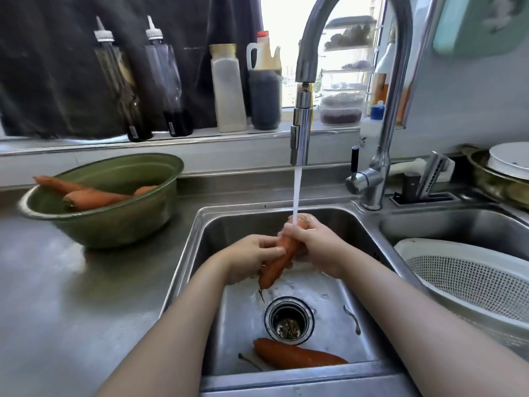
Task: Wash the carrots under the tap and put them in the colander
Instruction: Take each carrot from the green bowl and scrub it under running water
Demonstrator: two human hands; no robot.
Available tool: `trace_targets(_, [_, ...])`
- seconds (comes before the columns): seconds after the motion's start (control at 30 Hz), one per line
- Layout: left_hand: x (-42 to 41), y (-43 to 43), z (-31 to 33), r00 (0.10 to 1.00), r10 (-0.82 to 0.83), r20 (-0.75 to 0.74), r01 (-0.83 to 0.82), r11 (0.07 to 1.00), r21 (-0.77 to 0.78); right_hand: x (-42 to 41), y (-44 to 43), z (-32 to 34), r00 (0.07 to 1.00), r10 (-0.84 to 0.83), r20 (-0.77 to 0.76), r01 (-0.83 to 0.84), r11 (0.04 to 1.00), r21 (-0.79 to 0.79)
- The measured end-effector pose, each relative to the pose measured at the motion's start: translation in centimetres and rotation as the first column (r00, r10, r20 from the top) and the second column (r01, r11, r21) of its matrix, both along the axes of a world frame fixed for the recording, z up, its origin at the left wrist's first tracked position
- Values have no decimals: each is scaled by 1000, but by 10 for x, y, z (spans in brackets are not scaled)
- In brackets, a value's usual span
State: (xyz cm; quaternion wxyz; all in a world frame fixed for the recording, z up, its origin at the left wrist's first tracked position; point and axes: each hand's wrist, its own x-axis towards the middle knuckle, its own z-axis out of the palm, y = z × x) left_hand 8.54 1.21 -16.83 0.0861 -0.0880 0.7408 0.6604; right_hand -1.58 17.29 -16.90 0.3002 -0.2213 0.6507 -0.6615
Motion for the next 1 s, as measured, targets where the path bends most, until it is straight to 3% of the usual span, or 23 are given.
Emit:
trace_targets(0.13, [-1, -3, 0, 999, -45, 3, 44, 992, 122, -2, 2, 1, 999, -31, 19, 31, 999, 25])
trace_targets(0.37, [-8, 25, 5, 987, 157, 34, -157, 988, 6, -7, 3, -2, 978, -152, 144, 147, 988, 45])
trace_targets(0.5, [-10, 28, 10, 980, 167, 110, -187, 960, 207, -6, 6, 1, 994, -83, 70, 83, 997, 0])
trace_targets(0.6, [-7, 26, 17, 984, 99, 148, -146, 923, 355, -9, 3, 1, 974, -219, 62, 215, 974, 68])
trace_targets(0.77, [-4, 18, 16, 990, 73, 124, -122, 887, 445, -16, 5, 1, 915, -373, 153, 329, 911, 249])
trace_targets(0.9, [-5, 18, 12, 973, 206, 107, -231, 887, 401, -17, 12, 2, 948, -286, 142, 255, 946, 199])
trace_targets(1.0, [-8, 17, 11, 930, 355, 93, -362, 848, 387, -15, 19, 2, 991, -135, 13, 130, 971, 201])
